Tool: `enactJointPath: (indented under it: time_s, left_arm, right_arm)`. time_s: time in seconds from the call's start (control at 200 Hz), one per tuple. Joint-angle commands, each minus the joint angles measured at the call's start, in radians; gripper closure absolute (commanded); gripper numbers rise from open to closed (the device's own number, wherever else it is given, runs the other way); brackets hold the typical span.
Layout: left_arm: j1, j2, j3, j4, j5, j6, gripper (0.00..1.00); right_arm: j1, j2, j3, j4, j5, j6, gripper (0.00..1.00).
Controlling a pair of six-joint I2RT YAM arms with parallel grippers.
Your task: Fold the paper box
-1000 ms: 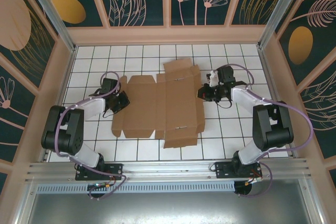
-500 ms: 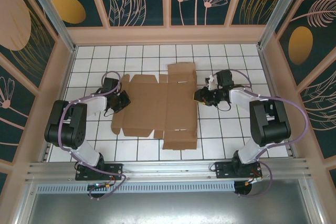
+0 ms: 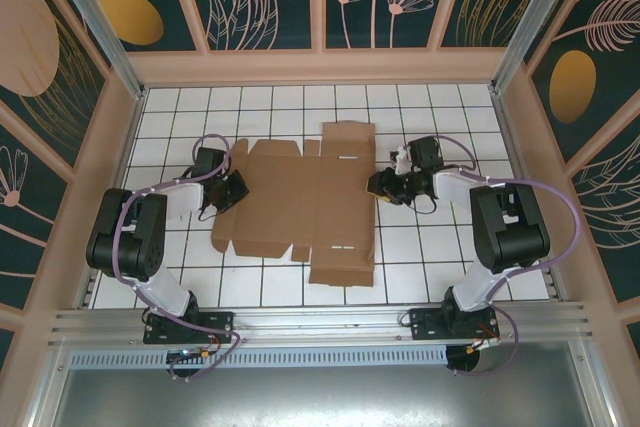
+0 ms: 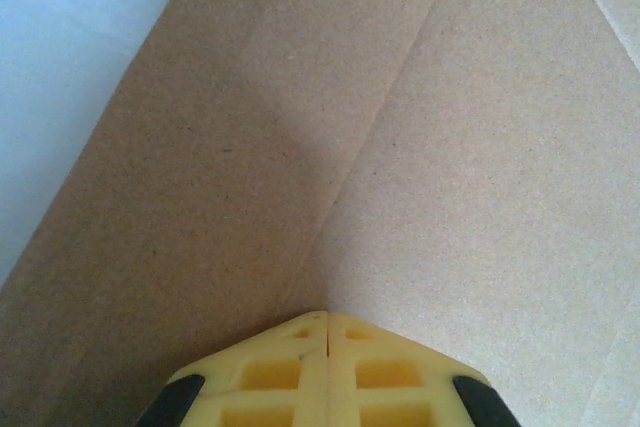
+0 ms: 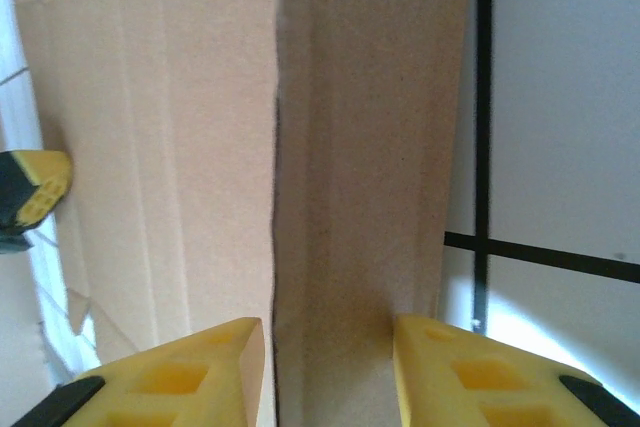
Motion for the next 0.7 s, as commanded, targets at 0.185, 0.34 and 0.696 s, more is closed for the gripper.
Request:
enactJointPath:
  time_s: [0.185, 0.34, 0.696]
  left_arm:
    - [-0.010, 0.055, -0.051, -0.097, 0.021, -0.013, 1.00]
    - [-0.011, 0.055, -0.054, -0.094, 0.023, -0.012, 1.00]
    - [-0.011, 0.073, -0.066, -0.069, 0.057, -0.017, 1.00]
  right_arm:
    - [0.014, 0.032, -0.038, -0.044, 0.104, -0.066, 0.59]
    - [0.004, 0.057, -0.072, 0.030, 0.031, -0.045, 0.59]
    - [-0.018, 0.127, -0.104, 0.138, -0.103, -0.005, 0.76]
